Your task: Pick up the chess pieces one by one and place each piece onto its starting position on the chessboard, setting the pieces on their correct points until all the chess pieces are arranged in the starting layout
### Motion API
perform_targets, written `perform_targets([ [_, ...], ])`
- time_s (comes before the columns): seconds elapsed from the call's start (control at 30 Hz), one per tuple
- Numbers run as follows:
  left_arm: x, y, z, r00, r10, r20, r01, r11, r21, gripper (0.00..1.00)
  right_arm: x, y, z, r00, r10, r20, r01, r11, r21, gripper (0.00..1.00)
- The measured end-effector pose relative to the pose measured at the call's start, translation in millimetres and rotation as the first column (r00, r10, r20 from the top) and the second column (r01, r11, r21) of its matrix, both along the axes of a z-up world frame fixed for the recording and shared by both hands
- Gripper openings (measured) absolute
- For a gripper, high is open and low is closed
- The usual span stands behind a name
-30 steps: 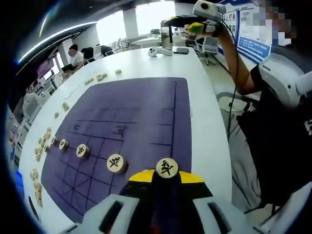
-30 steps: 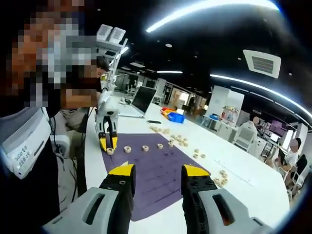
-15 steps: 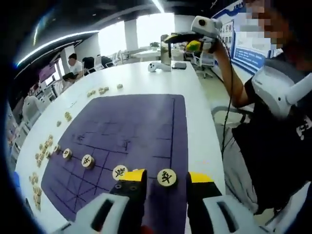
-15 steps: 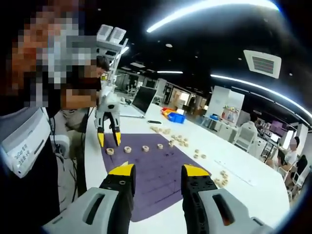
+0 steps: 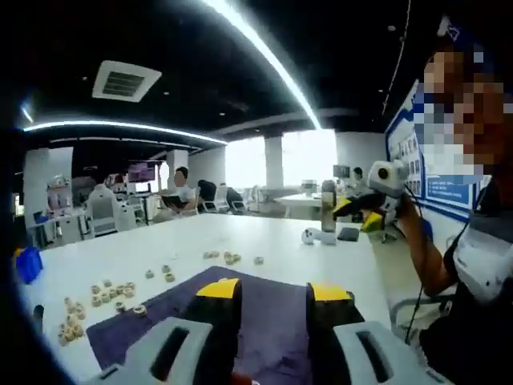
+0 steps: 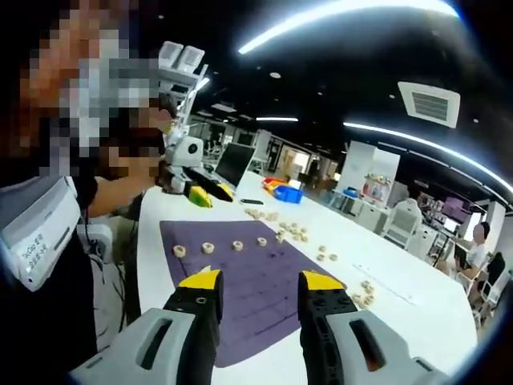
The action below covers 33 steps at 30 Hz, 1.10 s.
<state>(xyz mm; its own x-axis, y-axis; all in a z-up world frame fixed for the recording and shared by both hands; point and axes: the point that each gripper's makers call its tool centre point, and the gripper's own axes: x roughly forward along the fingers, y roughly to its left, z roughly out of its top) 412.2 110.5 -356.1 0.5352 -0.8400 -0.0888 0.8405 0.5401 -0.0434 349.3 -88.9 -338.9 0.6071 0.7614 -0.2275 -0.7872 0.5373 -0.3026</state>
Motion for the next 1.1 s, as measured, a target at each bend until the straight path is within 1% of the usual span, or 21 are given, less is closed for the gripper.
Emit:
perform_targets([
  [0.07,7.6,9.6,1.9,0.999,0.042,-0.008,-0.043,0.998,-0.047,0.33,2.1,-0.7,-0.2,1.000,-0.004,-0.007,0.004,1.000,0.004,0.38],
  [0.13,12.8,21.4,0.7,0.996,0.085,-0.006,-0.086,0.995,-0.056,0.33,2.9,-1.6,-0.3,1.000,-0.008,-0.009,0.008,1.000,0.006,0.38],
  [0.23,11.7,35.5,-2.7,0.995,0.102,-0.020,-0.104,0.991,-0.084,0.33,4.0,-4.3,1.0,1.000,-0.008,-0.011,0.008,1.000,0.010,0.38],
  [0.3,13.1,44.0,-10.1,0.992,0.124,-0.035,-0.126,0.989,-0.078,0.33,3.9,-4.8,-0.5,1.000,-0.002,-0.018,0.002,1.000,0.003,0.38],
  [0.37,16.6,52.0,-20.4,0.987,0.151,-0.055,-0.154,0.987,-0.046,0.33,5.4,-5.6,-0.3,1.000,-0.005,-0.019,0.005,1.000,0.000,0.38],
  [0.47,18.3,55.8,-22.8,0.984,0.171,-0.049,-0.172,0.985,-0.023,0.33,5.6,-4.1,1.0,1.000,0.002,-0.020,-0.002,1.000,0.002,0.38],
  [0.7,15.9,53.3,-18.7,0.984,0.173,-0.039,-0.174,0.984,-0.034,0.33,7.5,-5.6,1.4,1.000,0.001,-0.019,-0.001,1.000,0.001,0.38],
  [0.9,18.8,57.3,-21.4,0.980,0.190,-0.050,-0.192,0.981,-0.036,0.33,8.7,-9.2,1.9,1.000,-0.011,-0.020,0.011,1.000,0.010,0.38],
  [1.1,15.4,53.4,-20.5,0.983,0.179,-0.043,-0.180,0.983,-0.032,0.34,7.2,-8.0,0.1,1.000,-0.009,-0.019,0.010,1.000,0.005,0.38],
])
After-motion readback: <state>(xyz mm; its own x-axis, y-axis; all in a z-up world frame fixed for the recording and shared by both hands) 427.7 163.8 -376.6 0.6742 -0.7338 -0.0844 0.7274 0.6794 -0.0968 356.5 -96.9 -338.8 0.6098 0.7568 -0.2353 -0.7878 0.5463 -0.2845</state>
